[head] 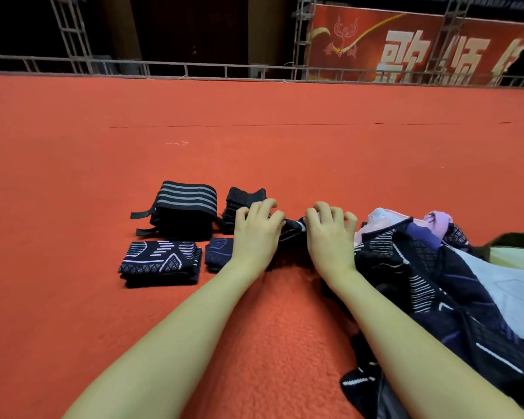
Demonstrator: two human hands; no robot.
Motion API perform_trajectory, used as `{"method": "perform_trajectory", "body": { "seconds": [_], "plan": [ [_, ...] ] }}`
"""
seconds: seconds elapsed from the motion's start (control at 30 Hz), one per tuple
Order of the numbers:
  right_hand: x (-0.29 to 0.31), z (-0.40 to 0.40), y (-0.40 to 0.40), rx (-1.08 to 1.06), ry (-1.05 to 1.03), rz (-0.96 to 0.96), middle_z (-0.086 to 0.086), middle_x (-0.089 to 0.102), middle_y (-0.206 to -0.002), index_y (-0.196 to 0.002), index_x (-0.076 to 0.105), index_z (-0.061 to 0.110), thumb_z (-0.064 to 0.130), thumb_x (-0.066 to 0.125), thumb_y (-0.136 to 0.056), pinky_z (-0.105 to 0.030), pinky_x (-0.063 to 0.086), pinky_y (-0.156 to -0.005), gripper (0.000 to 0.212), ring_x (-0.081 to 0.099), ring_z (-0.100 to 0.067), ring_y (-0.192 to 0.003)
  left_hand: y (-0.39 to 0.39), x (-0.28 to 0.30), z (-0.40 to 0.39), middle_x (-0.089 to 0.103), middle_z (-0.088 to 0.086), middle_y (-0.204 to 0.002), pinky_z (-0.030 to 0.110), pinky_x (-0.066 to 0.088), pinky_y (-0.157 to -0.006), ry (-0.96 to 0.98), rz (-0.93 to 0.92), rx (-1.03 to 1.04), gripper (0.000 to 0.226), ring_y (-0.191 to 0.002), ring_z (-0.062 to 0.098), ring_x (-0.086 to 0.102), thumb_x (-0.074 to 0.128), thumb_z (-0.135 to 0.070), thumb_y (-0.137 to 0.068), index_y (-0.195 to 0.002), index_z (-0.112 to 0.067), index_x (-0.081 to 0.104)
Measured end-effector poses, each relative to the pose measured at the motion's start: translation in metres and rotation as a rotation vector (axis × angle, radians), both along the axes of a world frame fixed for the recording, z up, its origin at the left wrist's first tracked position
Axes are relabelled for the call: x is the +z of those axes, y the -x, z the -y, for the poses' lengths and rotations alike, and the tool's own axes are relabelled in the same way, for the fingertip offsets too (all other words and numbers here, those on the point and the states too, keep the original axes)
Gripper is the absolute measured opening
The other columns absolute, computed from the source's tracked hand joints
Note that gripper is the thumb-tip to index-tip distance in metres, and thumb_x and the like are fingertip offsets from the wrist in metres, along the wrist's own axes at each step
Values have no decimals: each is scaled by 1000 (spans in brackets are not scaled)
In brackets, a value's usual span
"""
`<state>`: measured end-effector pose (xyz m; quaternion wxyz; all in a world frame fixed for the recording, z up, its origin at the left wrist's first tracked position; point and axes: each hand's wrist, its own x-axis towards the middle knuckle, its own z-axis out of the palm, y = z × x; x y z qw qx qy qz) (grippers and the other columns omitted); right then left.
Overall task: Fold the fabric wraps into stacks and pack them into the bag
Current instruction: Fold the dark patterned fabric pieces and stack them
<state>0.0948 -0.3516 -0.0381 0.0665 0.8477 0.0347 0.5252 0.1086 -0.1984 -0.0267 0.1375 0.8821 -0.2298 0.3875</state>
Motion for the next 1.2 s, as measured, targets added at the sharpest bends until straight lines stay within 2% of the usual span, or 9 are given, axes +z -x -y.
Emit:
{"method": "perform_trajectory", "body": {
  "seconds": [0.37,0.5,0.63,0.73,0.8,0.9,1.0,1.1,1.2],
  "plan": [
    [32,-46,85,232,-159,127,-1,63,-97,-95,49,21,22,50,-89,-37,26,-80,6,49,-19,-84,90,37,-63,66,6,-99,34,28,-77,29,211,-57,20,-96,18,50,53,-23,-86,-79,-11,68],
    [13,-70,128,438,-252,-56,-1,64,-99,-95,51,20,22,46,-92,-37,31,-81,6,54,-18,-89,135,22,-95,67,7,-102,34,28,-79,19,147,-65,21,-100,18,51,54,-24,-85,-77,-12,69],
    [-16,-89,166,635,-276,-355,0,60,-73,-79,57,12,28,45,-91,-31,33,-65,23,56,-21,-68,175,-16,-136,66,1,-104,31,27,-81,-90,-153,-144,28,-98,15,55,47,-35,-85,-77,-16,66],
    [-27,-90,184,623,-289,-386,7,56,-66,-72,55,16,38,49,-88,-30,31,-70,28,54,-16,-65,201,-33,-145,65,-7,-100,29,24,-88,-98,-451,-175,50,-96,13,59,26,-53,-88,-93,-21,64],
    [-33,-88,193,548,-297,-356,9,55,-69,-75,55,17,41,51,-85,-29,26,-73,26,49,-14,-67,211,-40,-137,63,-9,-106,29,22,-91,-84,-496,-87,57,-103,14,56,18,-57,-87,-105,-23,60],
    [-43,-85,203,421,-284,-352,6,61,-84,-85,59,18,42,48,-84,-33,25,-78,26,55,-20,-77,216,-42,-113,53,-7,-123,32,22,-94,47,-495,141,41,-115,17,47,37,-51,-95,-122,-24,52],
    [-50,-82,207,346,-313,-301,2,64,-93,-81,63,17,39,48,-85,-35,26,-79,27,56,-22,-83,217,-48,-89,40,-5,-141,35,22,-101,92,-576,221,58,-129,19,36,33,-60,-91,-136,-26,44],
    [-50,-80,208,330,-322,-228,2,63,-95,-76,65,16,35,50,-87,-35,26,-78,26,49,-18,-86,219,-56,-77,42,-6,-141,34,21,-98,80,-578,173,46,-130,18,35,36,-53,-94,-123,-23,54],
    [-49,-83,212,331,-272,-215,4,63,-88,-77,65,18,35,50,-87,-35,26,-77,25,46,-17,-83,223,-63,-71,54,-6,-119,35,23,-87,69,-527,115,51,-116,19,46,22,-52,-88,-104,-19,57]
  ]
}}
